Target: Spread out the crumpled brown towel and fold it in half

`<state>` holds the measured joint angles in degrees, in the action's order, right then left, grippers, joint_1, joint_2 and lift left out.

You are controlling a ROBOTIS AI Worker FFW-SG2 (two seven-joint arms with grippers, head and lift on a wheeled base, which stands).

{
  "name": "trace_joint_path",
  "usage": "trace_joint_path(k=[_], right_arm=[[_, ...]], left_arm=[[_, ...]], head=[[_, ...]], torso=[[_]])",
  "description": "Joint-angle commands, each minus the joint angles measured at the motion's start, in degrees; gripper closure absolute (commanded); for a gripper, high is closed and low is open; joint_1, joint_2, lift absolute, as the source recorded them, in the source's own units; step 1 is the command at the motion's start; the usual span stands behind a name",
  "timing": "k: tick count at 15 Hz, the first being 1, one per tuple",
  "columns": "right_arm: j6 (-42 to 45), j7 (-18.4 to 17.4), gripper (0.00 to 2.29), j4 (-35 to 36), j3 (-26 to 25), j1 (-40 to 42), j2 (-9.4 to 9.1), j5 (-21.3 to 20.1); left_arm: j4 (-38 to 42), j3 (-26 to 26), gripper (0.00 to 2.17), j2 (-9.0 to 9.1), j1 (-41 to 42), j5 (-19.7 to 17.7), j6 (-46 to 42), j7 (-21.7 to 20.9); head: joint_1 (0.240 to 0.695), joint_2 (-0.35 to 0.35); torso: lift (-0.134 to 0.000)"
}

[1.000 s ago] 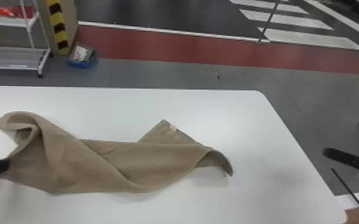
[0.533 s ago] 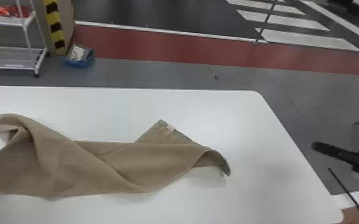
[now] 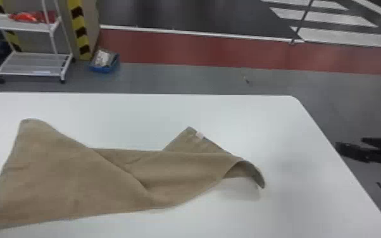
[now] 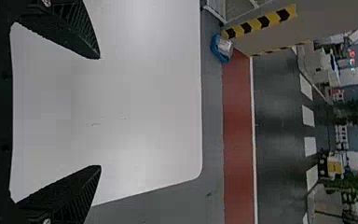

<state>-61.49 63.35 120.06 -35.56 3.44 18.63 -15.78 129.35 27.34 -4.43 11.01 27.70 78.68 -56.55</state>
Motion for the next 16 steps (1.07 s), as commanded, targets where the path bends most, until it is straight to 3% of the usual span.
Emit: trace_joint_path(k=[1,4,7,9,11,16], right_arm=[[7.0,2.7,0.04,3.0,3.5,3.1,-0.08,-3.6],[8.3,4.7,0.03,5.4,4.5,4.6,0.00,-4.3],[8.4,4.7,0.03,5.8,4.2,5.3,0.27,-4.3],[8.4,4.7,0.03,5.9,3.7,5.9,0.44,-4.3],[8.4,4.8,0.03,5.9,3.3,6.0,0.44,-4.3],[8.4,5.0,0.04,5.9,2.2,6.6,0.44,-4.3]], left_arm=[[1.4,0.1,0.01,0.03,1.5,-0.2,-3.8,2.6],[1.9,0.0,0.09,-0.14,5.2,0.2,-21.4,4.5],[1.7,0.1,0.21,-1.81,12.1,0.9,-49.2,0.3],[1.3,0.1,0.27,-5.86,12.3,1.5,-51.5,-8.8],[1.1,0.1,0.27,-8.85,12.4,4.9,-57.5,-17.5],[-0.9,-3.6,0.33,-13.77,11.3,10.4,-62.4,-28.9]], head=[[0.695,-0.115],[0.695,-0.032],[0.695,-0.016],[0.695,-0.044],[0.695,-0.101],[0.695,-0.147]], torso=[[-0.125],[-0.125],[-0.125],[-0.125],[-0.125],[-0.125]])
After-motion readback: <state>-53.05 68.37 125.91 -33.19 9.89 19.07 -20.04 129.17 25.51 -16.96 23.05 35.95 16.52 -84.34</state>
